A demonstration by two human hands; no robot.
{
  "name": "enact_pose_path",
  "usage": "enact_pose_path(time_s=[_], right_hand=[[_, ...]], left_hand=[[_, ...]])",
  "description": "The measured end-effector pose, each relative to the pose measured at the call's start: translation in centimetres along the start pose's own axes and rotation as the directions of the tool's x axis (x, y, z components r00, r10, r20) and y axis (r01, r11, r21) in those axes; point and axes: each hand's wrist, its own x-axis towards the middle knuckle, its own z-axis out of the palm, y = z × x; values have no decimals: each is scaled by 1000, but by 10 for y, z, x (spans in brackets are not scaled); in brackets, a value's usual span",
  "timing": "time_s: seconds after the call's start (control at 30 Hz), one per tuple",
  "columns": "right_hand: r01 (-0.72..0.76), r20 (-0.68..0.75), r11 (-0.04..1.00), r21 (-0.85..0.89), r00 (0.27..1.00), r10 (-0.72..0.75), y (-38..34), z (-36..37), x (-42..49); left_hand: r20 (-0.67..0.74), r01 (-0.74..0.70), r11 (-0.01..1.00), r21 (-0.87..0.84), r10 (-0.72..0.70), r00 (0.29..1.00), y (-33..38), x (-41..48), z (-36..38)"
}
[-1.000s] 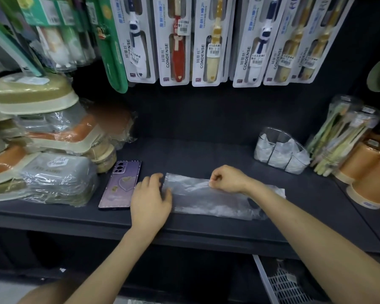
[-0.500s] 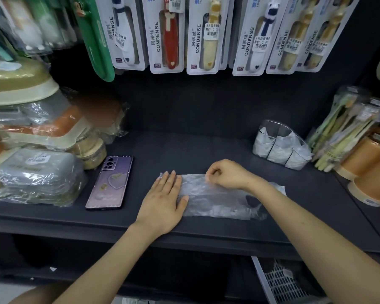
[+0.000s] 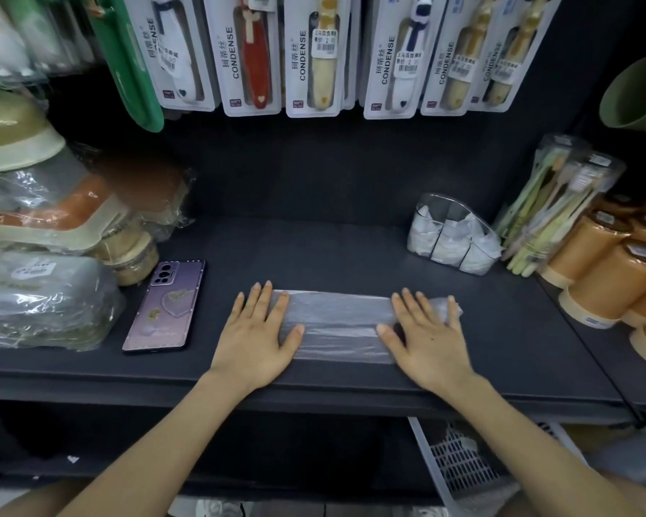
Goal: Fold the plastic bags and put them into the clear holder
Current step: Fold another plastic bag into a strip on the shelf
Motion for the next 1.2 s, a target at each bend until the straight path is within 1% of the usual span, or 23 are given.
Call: enact_pose_path(time_s=[0.07, 0.1, 0.13, 0.2, 0.27, 0.3, 0.33, 0.4, 0.43, 0.5, 0.57, 0.6, 0.67, 0.73, 0.77, 0.83, 0.9, 0.97, 1.0, 1.07, 1.1, 1.17, 1.2], right_hand=[[-44, 27, 998, -35, 999, 45, 15, -6, -6], [-49, 9, 998, -33, 999, 50, 13, -9, -7], [-34, -43, 999, -20, 999, 33, 3, -13, -7], [66, -129, 997, 30, 990, -61, -31, -17, -4], [195, -157, 978, 79, 971, -181, -69, -16, 1], [252, -146, 965, 70, 960, -240, -82, -14, 3], [278, -101, 959, 56, 957, -271, -88, -11, 5], [244, -3, 969, 50, 970, -244, -76, -5, 7], [201, -1, 978, 60, 980, -201, -62, -2, 6], [145, -90, 989, 39, 986, -141, -31, 1, 1], [189, -265, 982, -11, 946, -185, -13, -2, -10], [256, -326, 967, -6, 914, -244, -10, -3, -15], [404, -435, 915, -3, 823, -365, -9, -2, -21], [492, -510, 871, 1, 749, -423, -12, 0, -22], [515, -538, 857, 15, 727, -427, -13, 2, -20], [534, -571, 844, 48, 708, -415, -15, 4, -15], [524, -583, 848, 76, 714, -388, -16, 4, -13], [509, -551, 854, 111, 746, -373, -18, 2, -15], [501, -532, 854, 140, 765, -362, -19, -1, -19], [483, -506, 853, 195, 795, -335, -17, -4, -27], [476, -490, 853, 217, 808, -326, -16, -7, -32], [448, -433, 846, 289, 849, -302, -12, -13, -39], [428, -385, 839, 337, 876, -292, -10, -17, -42]], left_hand=[[12, 10, 1000, 10, -10, 1000, 0, 0, 0], [16, 11, 1000, 14, -12, 1000, 0, 0, 0], [19, 12, 1000, 17, -12, 1000, 0, 1, 0], [25, 15, 1000, 19, -15, 1000, 0, 2, 0], [33, 18, 1000, 18, -19, 999, 0, 1, 0], [38, 20, 1000, 17, -20, 999, 0, 1, 0], [44, 20, 1000, 13, -21, 999, 0, 1, -1], [51, 23, 1000, 3, -23, 998, 0, 1, -1], [51, 22, 1000, 1, -22, 998, 0, 1, -1], [49, 20, 1000, 5, -20, 999, 0, 1, -2], [55, 15, 1000, 6, -15, 998, 0, 0, -2], [58, 12, 1000, 2, -12, 998, -1, 1, -2], [74, 9, 1000, -13, -8, 997, -2, 1, -2], [90, 13, 999, -44, -9, 996, -3, 1, -4], [89, 21, 997, -71, -15, 996, -4, 2, -4], [52, 34, 987, -156, -26, 998, -5, 1, -6], [-103, -19, 976, -216, -3, 995, -7, -3, -9], [-271, -162, 950, -266, 87, 959, -6, -12, -14], [-318, -247, 924, -292, 150, 936, -6, -17, -16], [-275, -350, 865, -360, 260, 925, -7, -30, -21], [-225, -364, 846, -390, 296, 928, -8, -36, -24], [-187, -369, 839, -400, 320, 929, -11, -43, -25], [-190, -357, 837, -416, 304, 934, -13, -44, -25]])
